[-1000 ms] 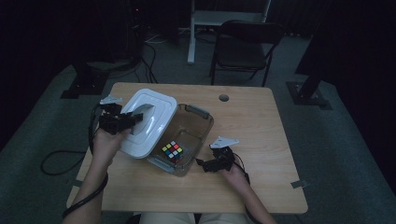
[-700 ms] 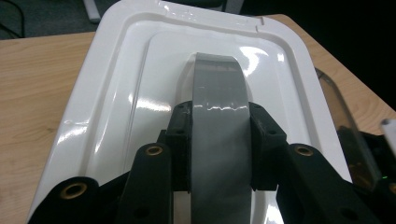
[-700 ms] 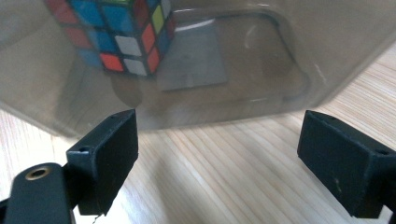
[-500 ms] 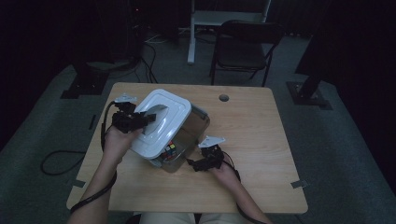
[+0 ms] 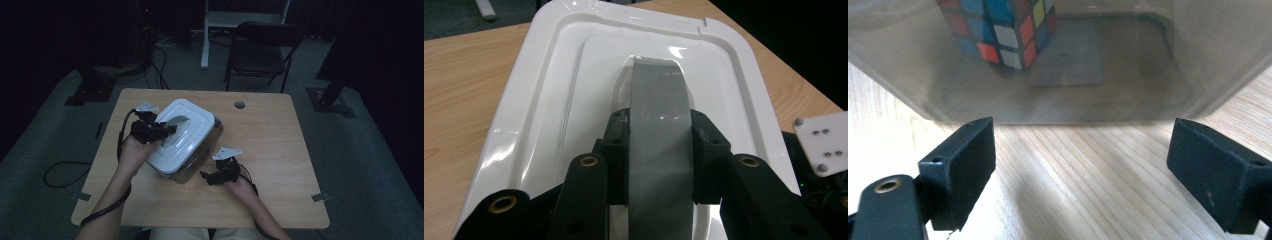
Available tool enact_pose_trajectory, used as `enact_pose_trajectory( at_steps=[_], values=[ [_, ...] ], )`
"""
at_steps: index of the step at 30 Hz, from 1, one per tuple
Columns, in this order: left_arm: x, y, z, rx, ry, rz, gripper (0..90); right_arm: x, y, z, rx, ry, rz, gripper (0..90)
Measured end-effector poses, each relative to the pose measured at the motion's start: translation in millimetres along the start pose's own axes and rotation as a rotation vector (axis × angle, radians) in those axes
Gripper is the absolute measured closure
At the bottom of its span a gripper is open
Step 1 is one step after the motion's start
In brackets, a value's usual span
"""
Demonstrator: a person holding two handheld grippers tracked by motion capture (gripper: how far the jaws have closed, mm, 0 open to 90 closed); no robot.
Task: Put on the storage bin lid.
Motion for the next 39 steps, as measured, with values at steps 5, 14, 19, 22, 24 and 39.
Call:
enact_pose_trajectory(
  at_steps=[5,14,19,22,24,39],
  values=[
    [-9.1,0.6,11.7,0.027,-0.003,0.019,67.8,-3.0,-2.6,-7.0,-0.001,-0.017,0.007,11.8],
    [-14.6,-4.3,31.8,0.054,0.008,0.017,67.8,-6.6,-11.2,-16.6,0.006,-0.047,0.021,11.9],
    [-11.3,-8.2,35.3,0.066,0.011,0.016,67.7,-8.2,-14.5,-20.0,0.004,-0.05,0.027,11.9],
    [-11.5,-8.5,35.1,0.066,0.012,0.018,67.7,-8.6,-15.6,-20.7,0.003,-0.048,0.034,11.9],
    [-11.4,-8.8,35.4,0.061,0.009,0.014,67.7,-8.7,-16.4,-20.9,0.003,-0.049,0.035,11.9],
    [-6.6,-9.5,34.8,0.024,-0.041,0.017,51.2,-8.1,-21.3,-21.1,0.012,-0.034,0.046,11.9]
  ],
)
Point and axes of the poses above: each handheld gripper's, and its own axes: z roughly forward along the jaws, y roughly out of its top, x roughly to its left, the point moved 4 cm from there along z, roughly forward along the jaws, and after that the axes turned 11 degrees about -z, right-handed, at the moved point
